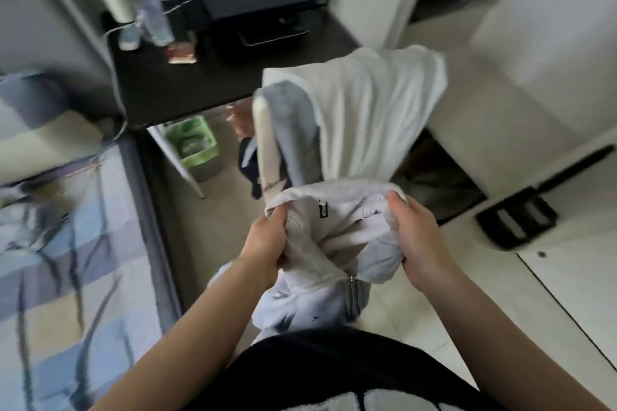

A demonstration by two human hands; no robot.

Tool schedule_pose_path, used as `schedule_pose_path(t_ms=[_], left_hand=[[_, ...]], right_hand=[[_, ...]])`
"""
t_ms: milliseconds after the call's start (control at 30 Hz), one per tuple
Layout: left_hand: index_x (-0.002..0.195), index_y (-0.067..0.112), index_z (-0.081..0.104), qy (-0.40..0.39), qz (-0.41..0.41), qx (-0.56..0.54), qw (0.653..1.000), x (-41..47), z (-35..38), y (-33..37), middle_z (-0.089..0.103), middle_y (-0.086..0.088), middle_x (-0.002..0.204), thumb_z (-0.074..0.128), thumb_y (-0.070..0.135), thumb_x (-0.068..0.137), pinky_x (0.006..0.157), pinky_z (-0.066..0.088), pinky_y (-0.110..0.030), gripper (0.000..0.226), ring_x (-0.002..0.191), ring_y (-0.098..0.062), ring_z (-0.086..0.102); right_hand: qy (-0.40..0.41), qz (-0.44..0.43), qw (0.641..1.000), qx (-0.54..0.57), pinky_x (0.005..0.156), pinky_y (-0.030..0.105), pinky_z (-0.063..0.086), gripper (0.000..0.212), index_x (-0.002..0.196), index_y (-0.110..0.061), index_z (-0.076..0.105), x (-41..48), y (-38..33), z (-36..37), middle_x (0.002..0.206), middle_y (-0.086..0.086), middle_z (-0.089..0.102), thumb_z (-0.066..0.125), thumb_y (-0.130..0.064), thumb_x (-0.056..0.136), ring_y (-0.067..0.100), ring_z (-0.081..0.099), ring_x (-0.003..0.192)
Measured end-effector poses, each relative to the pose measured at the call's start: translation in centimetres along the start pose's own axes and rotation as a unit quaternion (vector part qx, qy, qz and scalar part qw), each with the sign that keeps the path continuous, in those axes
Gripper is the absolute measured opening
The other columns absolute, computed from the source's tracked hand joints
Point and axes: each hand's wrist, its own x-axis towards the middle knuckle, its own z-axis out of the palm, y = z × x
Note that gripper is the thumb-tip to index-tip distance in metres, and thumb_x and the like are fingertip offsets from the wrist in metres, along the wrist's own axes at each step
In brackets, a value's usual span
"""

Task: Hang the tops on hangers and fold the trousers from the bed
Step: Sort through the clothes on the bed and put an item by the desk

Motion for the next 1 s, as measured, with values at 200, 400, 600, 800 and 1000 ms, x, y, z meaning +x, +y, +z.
schedule_pose_path(t_ms=[200,400,600,800,1000], left_hand=[[0.093,0.015,0.072,-0.091,0.106,0.059,0.988,-0.6,14.9,5.3,0.070,-0.007,0.087,0.058,0.061,0.073,0.074,0.056,-0.045,0.052,0.076,-0.030,0.068],[0.099,0.015,0.071,-0.148,0.178,0.089,0.969,-1.6,26.7,12.3,0.075,-0.022,0.094,0.059,0.056,0.077,0.089,0.057,-0.060,0.048,0.089,-0.037,0.074],[0.093,0.016,0.075,-0.220,0.302,0.113,0.920,-1.4,37.1,22.8,0.078,-0.007,0.089,0.060,0.054,0.079,0.093,0.057,-0.044,0.043,0.091,-0.024,0.075],[0.086,0.015,0.072,-0.289,0.395,0.119,0.864,-1.4,45.5,34.6,0.078,-0.005,0.081,0.056,0.047,0.097,0.082,0.059,-0.038,0.037,0.079,-0.017,0.076],[0.101,0.008,0.068,-0.343,0.451,0.123,0.815,-3.1,52.3,46.9,0.075,-0.015,0.102,0.052,0.048,0.101,0.100,0.052,-0.048,0.044,0.099,-0.029,0.071]], right_hand=[[0.050,-0.017,0.998,-0.023,0.085,0.045,0.057,0.028,0.090,-0.028,0.074,5.2,-3.5,-12.3,0.091,0.002,0.077,0.053,-0.045,0.096,0.023,0.073,0.091],[0.097,-0.104,0.987,-0.068,0.066,0.038,0.046,0.053,0.085,0.000,0.056,8.9,-10.5,-21.3,0.072,0.006,0.055,0.051,-0.052,0.092,0.022,0.057,0.069],[0.195,-0.213,0.951,-0.111,0.074,0.057,0.054,0.049,0.087,0.004,0.059,12.6,-19.6,-27.1,0.075,0.017,0.064,0.050,-0.043,0.093,0.032,0.063,0.070],[0.281,-0.290,0.908,-0.112,0.067,0.049,0.053,0.042,0.088,0.006,0.057,15.7,-29.8,-29.3,0.074,0.020,0.060,0.050,-0.034,0.100,0.022,0.057,0.067],[0.368,-0.326,0.860,-0.136,0.065,0.047,0.054,0.039,0.072,-0.004,0.052,17.6,-42.3,-30.3,0.065,0.005,0.055,0.047,-0.030,0.100,0.020,0.054,0.063]])
